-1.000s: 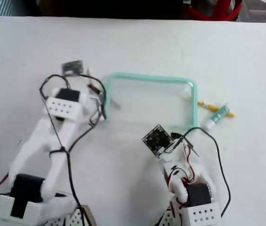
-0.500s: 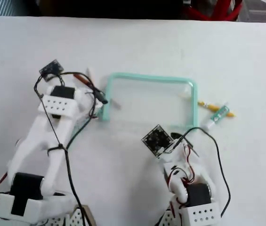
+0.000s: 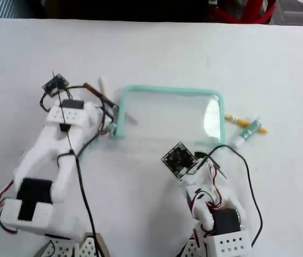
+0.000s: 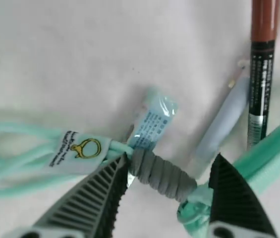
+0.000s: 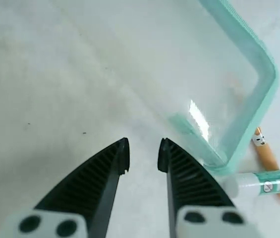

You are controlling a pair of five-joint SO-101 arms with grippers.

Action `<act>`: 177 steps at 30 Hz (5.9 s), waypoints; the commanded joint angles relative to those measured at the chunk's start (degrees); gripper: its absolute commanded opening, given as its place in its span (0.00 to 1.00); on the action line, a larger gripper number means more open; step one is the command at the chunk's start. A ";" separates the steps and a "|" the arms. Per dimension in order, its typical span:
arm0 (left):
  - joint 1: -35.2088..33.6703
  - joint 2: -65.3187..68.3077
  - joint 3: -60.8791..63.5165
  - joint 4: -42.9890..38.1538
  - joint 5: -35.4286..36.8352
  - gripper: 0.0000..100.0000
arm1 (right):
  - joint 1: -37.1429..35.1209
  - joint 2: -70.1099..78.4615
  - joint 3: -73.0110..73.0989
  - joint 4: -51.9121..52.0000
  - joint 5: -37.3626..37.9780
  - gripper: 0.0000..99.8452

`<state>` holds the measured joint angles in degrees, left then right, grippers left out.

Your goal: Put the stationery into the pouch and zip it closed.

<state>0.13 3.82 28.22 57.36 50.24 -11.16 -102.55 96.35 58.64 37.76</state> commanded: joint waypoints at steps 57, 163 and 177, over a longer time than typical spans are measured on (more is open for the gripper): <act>25.10 9.54 -99.43 37.54 -48.09 0.03 | 4.18 -0.57 0.53 -0.13 0.26 0.10; 30.02 6.20 -99.43 45.01 -56.44 0.02 | -15.69 38.73 -47.91 -36.97 -33.41 0.21; 34.95 1.89 -95.30 45.01 -56.35 0.02 | -15.08 30.90 -39.82 -45.23 -33.41 0.23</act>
<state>34.07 8.48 -70.15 101.93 -5.85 -26.81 -69.85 56.88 14.59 3.82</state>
